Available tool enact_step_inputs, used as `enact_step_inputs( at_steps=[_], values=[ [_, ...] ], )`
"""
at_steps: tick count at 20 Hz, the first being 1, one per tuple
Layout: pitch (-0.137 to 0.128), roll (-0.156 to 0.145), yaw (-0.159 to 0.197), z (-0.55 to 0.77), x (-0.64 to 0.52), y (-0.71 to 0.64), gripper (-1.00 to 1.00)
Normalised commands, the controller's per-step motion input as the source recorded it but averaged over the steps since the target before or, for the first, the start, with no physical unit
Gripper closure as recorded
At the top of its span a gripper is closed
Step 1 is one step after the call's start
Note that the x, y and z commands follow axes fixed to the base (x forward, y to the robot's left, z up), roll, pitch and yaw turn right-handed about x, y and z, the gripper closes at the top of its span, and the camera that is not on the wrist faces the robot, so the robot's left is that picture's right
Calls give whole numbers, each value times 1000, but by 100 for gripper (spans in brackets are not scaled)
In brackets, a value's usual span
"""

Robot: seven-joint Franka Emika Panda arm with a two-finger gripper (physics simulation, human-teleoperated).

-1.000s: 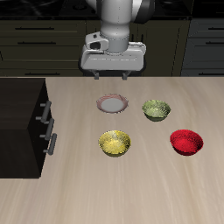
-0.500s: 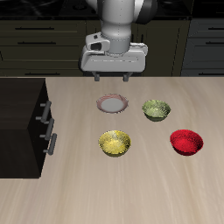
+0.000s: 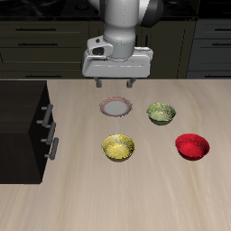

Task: Place the red bowl on the plate

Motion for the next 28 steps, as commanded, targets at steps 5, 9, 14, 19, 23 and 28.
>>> enact_step_inputs(
  at_steps=[5, 9, 14, 19, 23, 28],
  values=[
    [47, -13, -38, -90, 309, -89, -100],
    [0, 0, 17, 41, 173, 40, -100],
    [14, 12, 8, 60, 199, 89, -100],
    [-12, -5, -11, 123, 117, 24, -100],
    [10, 22, -7, 24, 48, 140, -100],
    [2, 12, 12, -4, 2, 253, -100]
  ],
)
